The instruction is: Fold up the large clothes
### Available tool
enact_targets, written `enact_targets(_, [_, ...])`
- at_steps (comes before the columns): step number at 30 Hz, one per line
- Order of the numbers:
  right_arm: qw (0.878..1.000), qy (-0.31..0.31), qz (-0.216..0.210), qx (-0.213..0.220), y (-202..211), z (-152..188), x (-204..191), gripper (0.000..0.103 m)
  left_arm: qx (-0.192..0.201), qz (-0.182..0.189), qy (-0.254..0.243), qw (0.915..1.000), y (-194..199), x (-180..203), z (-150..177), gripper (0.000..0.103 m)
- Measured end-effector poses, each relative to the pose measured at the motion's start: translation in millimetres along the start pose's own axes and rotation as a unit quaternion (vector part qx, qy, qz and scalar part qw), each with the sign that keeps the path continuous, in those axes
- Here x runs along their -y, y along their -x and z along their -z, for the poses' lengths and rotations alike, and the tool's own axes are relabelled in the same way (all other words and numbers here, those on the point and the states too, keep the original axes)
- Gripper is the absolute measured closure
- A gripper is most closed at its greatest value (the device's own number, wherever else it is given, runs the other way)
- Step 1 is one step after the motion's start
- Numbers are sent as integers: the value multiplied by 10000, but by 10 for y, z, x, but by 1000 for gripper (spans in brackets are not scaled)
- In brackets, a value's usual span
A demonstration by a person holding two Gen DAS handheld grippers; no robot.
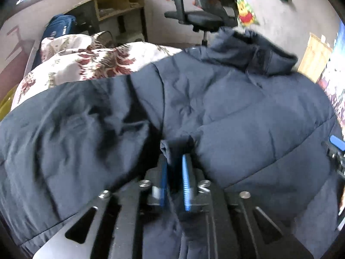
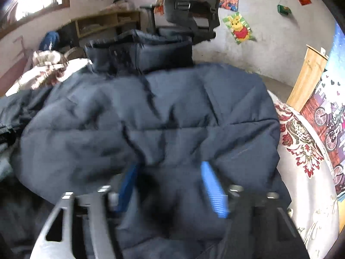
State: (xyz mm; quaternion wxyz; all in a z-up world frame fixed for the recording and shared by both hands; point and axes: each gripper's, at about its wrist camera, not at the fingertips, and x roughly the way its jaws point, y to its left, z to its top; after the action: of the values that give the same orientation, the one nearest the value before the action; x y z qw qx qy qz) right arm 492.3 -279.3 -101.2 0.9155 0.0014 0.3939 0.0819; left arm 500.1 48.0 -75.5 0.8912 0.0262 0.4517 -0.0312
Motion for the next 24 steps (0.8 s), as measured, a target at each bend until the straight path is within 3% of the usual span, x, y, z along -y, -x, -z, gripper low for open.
enact_targets(2, [9997,77,-110,203,104,-64,-121,29,123,76,142,9998,180,-83,20,56])
enact_targets(5, [9982,296,-399,335,204,-165,-471,27,506,66,250,9984,546,-179,75,33])
enact_targets(9, [9942,606,-793,408,266,-242,-988,26,794,-61,482,9957,983,-394,259,24])
enact_targets(12, [9906,787,-1041,420,266,-268,-1379,24,838,-222,927,9919,1250,-697,486,24])
enact_targets(14, [9886,901,-1119,443,261,-272,-1584,24,850,-374,1472,9847,1427,-996,719,24])
enact_targets(18, [9877,1111,-1015,434,153,-290,-1930,23,880,-658,2397,9646,1661,-1525,1131,24])
enact_targets(21, [9890,1172,-843,315,-7,-285,-2082,23,761,-732,3267,9392,1765,-1969,1429,24])
enact_targets(24, [9905,1149,-733,192,-167,-212,-2143,21,608,-491,4174,9054,1776,-2332,1719,24])
